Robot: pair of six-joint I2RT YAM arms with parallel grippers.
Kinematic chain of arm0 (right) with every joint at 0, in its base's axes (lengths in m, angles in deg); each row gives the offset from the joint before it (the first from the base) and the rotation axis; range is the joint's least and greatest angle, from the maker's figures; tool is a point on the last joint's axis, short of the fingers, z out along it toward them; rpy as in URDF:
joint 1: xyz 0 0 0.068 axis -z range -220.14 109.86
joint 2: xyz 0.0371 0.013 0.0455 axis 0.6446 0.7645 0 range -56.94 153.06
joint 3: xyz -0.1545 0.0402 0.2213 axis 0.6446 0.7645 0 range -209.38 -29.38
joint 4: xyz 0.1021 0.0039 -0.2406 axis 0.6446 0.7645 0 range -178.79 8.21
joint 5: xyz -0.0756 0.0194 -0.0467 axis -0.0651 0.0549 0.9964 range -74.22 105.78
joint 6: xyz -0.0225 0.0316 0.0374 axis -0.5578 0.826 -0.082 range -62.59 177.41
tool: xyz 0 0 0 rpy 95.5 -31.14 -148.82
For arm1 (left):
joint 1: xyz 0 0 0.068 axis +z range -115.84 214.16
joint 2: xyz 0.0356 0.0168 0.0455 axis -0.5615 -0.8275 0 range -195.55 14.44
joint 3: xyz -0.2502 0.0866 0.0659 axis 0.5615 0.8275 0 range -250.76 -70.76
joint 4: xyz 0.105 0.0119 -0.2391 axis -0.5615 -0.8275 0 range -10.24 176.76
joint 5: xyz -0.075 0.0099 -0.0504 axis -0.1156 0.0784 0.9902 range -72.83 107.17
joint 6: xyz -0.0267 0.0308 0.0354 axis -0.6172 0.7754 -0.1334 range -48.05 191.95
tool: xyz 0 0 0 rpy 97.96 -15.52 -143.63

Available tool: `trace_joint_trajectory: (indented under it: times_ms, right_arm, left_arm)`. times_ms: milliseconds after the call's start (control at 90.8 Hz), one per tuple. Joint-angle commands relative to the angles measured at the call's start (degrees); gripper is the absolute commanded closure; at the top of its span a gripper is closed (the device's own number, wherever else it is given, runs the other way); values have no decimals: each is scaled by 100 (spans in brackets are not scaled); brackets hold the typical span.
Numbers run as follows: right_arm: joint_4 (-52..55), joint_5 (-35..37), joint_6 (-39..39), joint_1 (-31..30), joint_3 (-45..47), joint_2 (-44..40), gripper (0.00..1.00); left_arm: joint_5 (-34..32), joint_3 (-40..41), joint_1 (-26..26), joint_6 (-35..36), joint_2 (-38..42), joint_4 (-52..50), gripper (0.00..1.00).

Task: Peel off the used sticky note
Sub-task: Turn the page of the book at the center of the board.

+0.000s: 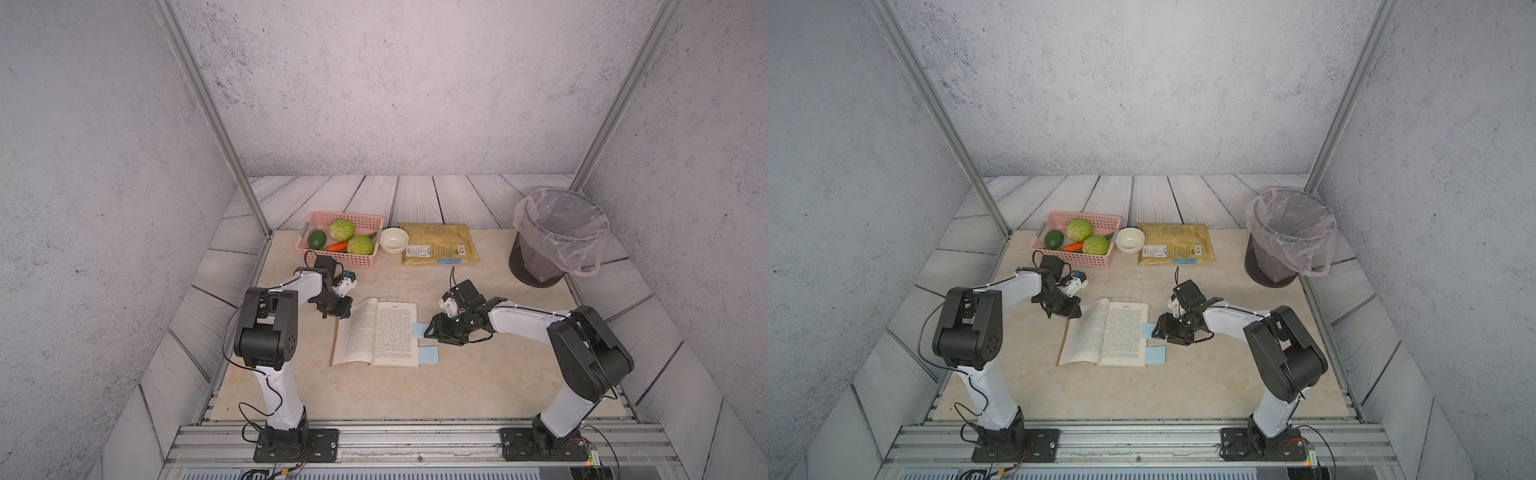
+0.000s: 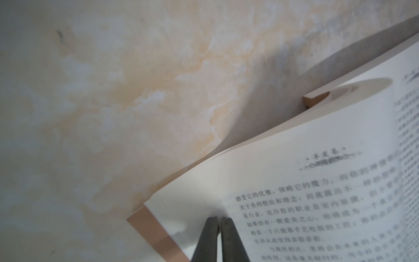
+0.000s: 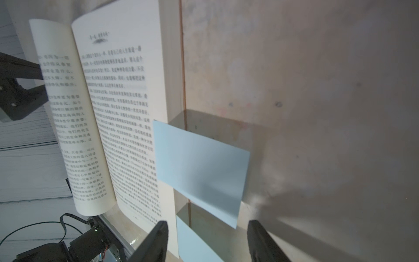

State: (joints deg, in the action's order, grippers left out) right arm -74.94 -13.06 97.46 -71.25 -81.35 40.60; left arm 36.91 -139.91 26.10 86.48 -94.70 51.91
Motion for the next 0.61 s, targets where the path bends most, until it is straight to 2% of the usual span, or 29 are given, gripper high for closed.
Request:
trace_joint_trajectory:
  times_ms: [0, 308, 429, 594]
  right_arm:
    - [-283, -177, 43, 4, 59, 164, 40]
    - [-613, -122, 177, 26, 146, 143, 51]
    - [-657, -28, 144, 20, 174, 55, 59]
    - [-399, 203, -41, 3, 19, 11, 79]
  left_arm:
    - [-191, 6, -6, -29, -77, -110, 88]
    - [-155, -2, -8, -37, -81, -117, 90]
    - [-147, -5, 1, -43, -81, -118, 91]
    - [-138, -3, -3, -46, -90, -118, 92]
